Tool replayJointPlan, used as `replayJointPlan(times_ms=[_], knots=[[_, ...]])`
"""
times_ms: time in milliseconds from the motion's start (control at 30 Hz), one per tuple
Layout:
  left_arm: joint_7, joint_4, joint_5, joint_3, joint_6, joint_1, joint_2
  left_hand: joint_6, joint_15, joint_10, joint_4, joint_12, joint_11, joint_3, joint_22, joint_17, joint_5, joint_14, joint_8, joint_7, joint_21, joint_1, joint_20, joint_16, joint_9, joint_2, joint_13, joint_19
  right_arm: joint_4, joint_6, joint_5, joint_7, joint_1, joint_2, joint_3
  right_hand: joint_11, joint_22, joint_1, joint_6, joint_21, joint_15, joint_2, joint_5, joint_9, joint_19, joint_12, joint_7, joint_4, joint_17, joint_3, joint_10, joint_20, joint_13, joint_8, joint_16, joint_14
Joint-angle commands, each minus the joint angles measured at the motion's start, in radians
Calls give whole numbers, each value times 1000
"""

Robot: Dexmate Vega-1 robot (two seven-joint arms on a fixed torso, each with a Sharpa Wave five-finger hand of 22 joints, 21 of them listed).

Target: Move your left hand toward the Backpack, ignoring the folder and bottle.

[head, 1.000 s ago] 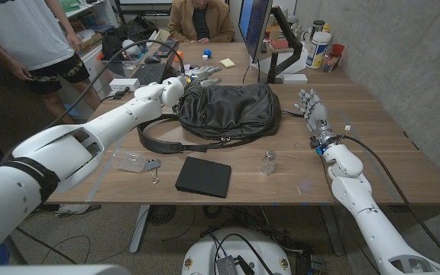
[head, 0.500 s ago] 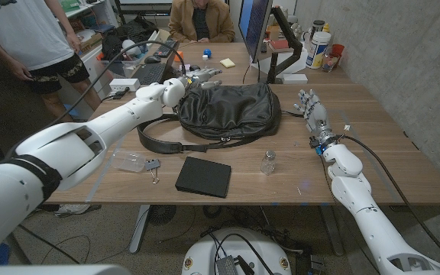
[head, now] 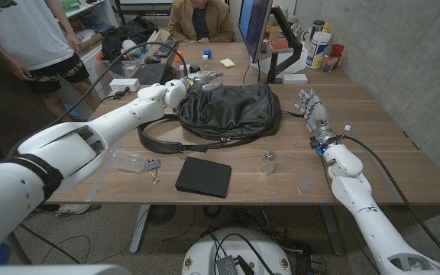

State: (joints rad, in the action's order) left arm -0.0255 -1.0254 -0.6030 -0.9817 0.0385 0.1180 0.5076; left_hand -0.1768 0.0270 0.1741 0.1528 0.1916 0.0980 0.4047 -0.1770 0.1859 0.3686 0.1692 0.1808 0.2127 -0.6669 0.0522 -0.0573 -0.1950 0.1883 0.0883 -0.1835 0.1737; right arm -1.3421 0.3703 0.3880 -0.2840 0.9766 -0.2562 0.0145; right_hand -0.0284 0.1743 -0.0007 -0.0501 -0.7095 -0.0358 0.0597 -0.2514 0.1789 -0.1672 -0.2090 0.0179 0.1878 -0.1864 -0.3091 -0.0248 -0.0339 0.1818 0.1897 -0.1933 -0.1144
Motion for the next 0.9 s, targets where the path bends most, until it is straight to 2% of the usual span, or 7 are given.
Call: replayJointPlan(times_ms=[33,900], knots=[[-19,13,-8,-17,-8,-5,-8,-151,22,185,2,-1,-1,-6,-3,3,10,166,6,9,3,14,-6,0,3,0,-6,141,2,4,3,-4,4,0,-2,-6,3,-2,-9,2,-34,124,-7,5,-67,0,3,3,1,3,-6,-82,2,0,-1,1],[-57,57,-12,-52,-6,-25,-25,-159,18,195,0,-1,-1,-15,-4,3,20,172,6,8,12,19,-10,-1,4,-7,-7,142,14,5,1,-6,-2,6,0,-6,3,-2,-10,8,-34,124,-7,5,-65,0,2,3,1,2,-5,-81,2,0,-2,1]])
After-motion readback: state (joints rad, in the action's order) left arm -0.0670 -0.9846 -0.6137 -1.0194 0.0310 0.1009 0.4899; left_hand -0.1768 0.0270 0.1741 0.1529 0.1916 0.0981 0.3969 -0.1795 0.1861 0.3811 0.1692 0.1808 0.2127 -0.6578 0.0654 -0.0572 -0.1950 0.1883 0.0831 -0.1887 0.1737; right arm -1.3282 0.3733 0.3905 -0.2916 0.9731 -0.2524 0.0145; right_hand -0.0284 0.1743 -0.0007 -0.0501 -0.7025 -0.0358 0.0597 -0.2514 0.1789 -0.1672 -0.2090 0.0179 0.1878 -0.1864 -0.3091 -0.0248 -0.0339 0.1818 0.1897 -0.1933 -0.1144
